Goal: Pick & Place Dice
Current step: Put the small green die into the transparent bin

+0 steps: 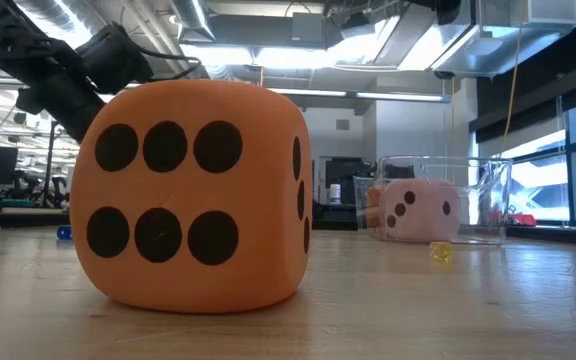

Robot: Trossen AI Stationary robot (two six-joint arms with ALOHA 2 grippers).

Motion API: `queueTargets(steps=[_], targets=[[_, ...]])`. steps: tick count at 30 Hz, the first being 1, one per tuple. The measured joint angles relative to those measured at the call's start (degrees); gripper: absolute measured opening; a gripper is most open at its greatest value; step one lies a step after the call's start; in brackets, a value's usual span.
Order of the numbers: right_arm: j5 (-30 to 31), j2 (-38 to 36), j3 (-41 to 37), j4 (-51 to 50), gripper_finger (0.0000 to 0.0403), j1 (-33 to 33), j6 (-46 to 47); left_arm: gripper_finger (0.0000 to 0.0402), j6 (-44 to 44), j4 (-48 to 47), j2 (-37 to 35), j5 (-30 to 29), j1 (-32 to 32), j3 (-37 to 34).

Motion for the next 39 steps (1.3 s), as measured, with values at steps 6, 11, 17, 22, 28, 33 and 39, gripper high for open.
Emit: queueTargets(steps=[6,11,17,22,28,33,39], targets=[[0.00,0.37,0.02,-0.17,0.0190,0.00,-0.17,0.0213,0.06,0.53,1.46,-0.95,-1.95,0.01],[0.00,0.37,0.02,-0.15,0.0190,0.00,-0.17,0.0214,-0.34,1.93,5.18,-2.72,-3.31,0.02],[-1.85,0.37,0.02,-0.05,0.0190,0.00,-0.13,0.0216,-1.35,5.58,10.03,-3.96,-3.78,0.02],[-2.99,0.37,0.02,-0.08,0.0190,0.00,0.30,0.0210,-1.52,7.95,13.76,-3.95,-3.81,0.12],[-2.97,0.37,0.02,-0.10,0.0190,0.00,0.42,0.0198,-1.46,8.42,15.57,-4.36,-3.81,0.15],[-2.96,0.37,0.02,-0.13,0.0190,0.00,0.42,0.0172,-1.15,8.26,15.65,-3.63,-3.81,0.15],[-2.97,0.37,0.02,-0.12,0.0190,0.00,0.42,0.0130,0.00,8.16,15.66,-2.86,-3.81,0.15]])
